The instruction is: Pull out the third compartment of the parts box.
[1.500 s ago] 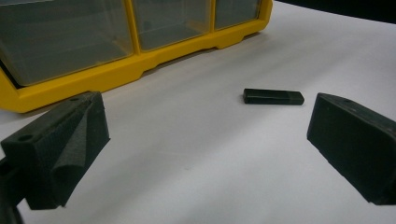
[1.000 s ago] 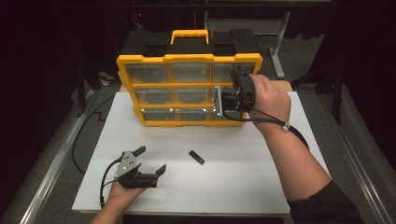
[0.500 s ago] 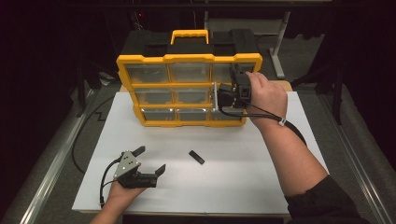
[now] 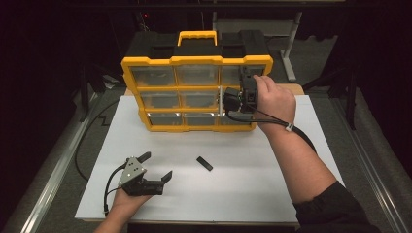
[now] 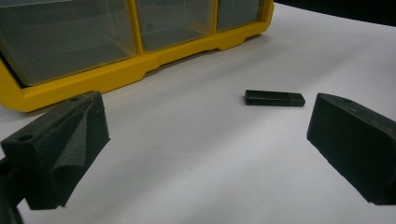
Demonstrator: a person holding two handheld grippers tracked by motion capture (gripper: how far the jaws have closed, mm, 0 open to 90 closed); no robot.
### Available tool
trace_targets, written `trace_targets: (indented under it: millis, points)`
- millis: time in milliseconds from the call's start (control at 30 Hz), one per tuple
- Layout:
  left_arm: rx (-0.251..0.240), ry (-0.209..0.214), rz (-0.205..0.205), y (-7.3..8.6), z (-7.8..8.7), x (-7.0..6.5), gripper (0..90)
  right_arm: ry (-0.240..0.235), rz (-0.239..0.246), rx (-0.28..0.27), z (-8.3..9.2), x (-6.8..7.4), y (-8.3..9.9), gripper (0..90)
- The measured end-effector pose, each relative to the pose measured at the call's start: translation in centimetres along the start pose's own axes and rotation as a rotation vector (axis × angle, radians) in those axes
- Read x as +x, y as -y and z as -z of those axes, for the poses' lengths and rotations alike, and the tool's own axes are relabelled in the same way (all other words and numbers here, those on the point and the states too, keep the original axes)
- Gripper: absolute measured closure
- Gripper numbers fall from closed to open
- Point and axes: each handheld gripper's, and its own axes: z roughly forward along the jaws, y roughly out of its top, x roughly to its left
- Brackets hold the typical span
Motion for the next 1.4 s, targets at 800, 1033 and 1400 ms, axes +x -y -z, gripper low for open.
trace_targets:
  millis: [800,1033,1400]
  points:
    - [-0.008,-0.005,0.011,0.0,0.0,0.0,0.3,0.034,0.030,0.000,0.0,0.4,0.0,84.5]
    - [-0.008,-0.005,0.012,0.0,0.0,0.1,0.3,0.022,0.026,-0.002,0.4,0.1,-0.1,84.4]
    - [-0.007,0.001,0.015,0.0,0.1,0.1,0.3,0.006,0.031,-0.004,1.5,-0.2,0.0,84.3]
